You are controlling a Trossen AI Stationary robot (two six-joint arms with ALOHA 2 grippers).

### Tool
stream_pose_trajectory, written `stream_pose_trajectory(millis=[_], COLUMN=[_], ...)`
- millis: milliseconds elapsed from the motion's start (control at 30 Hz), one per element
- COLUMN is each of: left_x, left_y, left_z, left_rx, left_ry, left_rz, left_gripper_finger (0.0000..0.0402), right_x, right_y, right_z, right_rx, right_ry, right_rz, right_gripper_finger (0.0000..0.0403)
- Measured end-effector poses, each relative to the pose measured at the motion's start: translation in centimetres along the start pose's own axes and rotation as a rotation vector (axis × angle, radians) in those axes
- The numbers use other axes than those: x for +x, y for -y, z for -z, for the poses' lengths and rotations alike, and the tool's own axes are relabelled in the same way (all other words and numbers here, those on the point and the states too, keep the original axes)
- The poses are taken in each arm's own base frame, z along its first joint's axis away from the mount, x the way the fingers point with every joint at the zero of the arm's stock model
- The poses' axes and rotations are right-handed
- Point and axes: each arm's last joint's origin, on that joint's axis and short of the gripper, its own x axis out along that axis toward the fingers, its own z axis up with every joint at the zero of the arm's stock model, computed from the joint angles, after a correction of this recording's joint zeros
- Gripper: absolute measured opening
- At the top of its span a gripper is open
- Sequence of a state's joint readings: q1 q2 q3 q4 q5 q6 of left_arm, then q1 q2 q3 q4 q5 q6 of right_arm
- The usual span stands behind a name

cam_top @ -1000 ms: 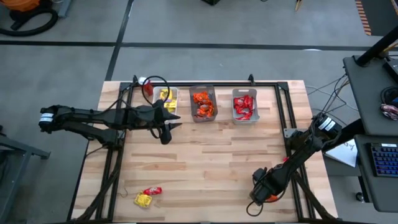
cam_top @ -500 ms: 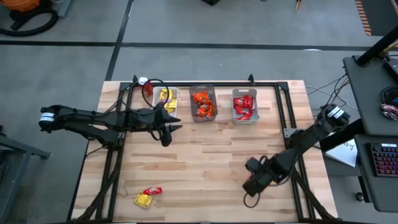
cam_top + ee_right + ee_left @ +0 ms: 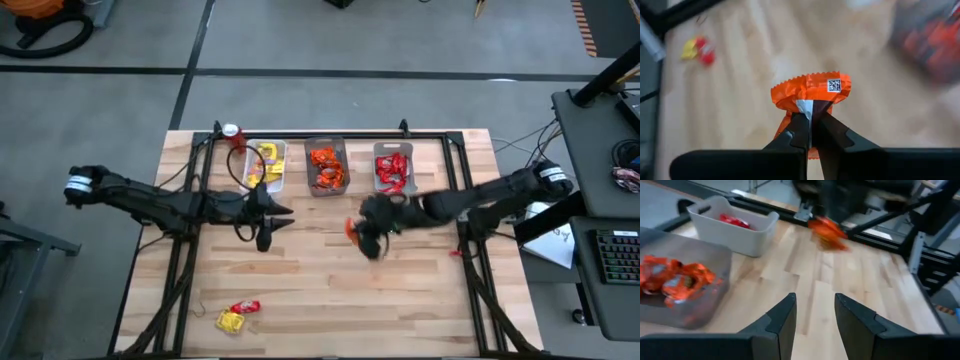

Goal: Sort candy
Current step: Put the orange chocolate into the black bin, then put the red chocolate into the gray bin

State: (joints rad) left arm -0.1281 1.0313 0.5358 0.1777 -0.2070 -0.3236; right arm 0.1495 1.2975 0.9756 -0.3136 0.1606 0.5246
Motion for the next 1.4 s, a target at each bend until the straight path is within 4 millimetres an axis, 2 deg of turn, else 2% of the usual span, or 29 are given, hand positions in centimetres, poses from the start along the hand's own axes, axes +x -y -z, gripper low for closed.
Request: stream_pose_trajectory(millis=[167,300,467,567,733,967,1200,1400], left_x=[-0.3,-0.4,-0.7,-1.0,-1.5,-1.9,-2.3,-2.9], left_y=[0.9,1.3,1.5,1.6,1.8,2.3,3.2,4.4], left_z=[0.4,1.1,2.3,3.0,4.2,4.8,5.2,5.7], left_rx=[-0.036,-0.091,-0.182,-0.242,-0.301,-0.339,-0.376,-0.41], left_ry=[-0.041,-0.101,-0.223,-0.313,-0.427,-0.475,-0.512,-0.537], left_rz=[0.034,0.038,0.041,0.046,0.007,0.002,0.044,0.07], left_gripper_finger=[0.0119,0.0119,0.0119,0.0119,0.0119,0.0119,0.0119,0.0119], right_x=[1.7,3.0,4.7,5.6,7.1,8.2,7.8,6.9], right_y=[4.5,7.6,11.0,12.3,13.0,13.4,13.3,12.7], right_z=[-3.5,-5.5,-6.4,-6.4,-5.8,-5.2,-5.4,-5.8], right_rx=[-0.058,-0.07,-0.058,-0.041,-0.053,-0.023,0.001,-0.006], right_ry=[0.161,0.28,0.326,0.324,0.277,0.249,0.26,0.271], right_rz=[0.095,0.159,0.236,0.264,0.282,0.287,0.283,0.257], right_gripper_finger=[0.0018,0.0018,0.0018,0.0018,0.0045,0.0129,0.0192,0.0205])
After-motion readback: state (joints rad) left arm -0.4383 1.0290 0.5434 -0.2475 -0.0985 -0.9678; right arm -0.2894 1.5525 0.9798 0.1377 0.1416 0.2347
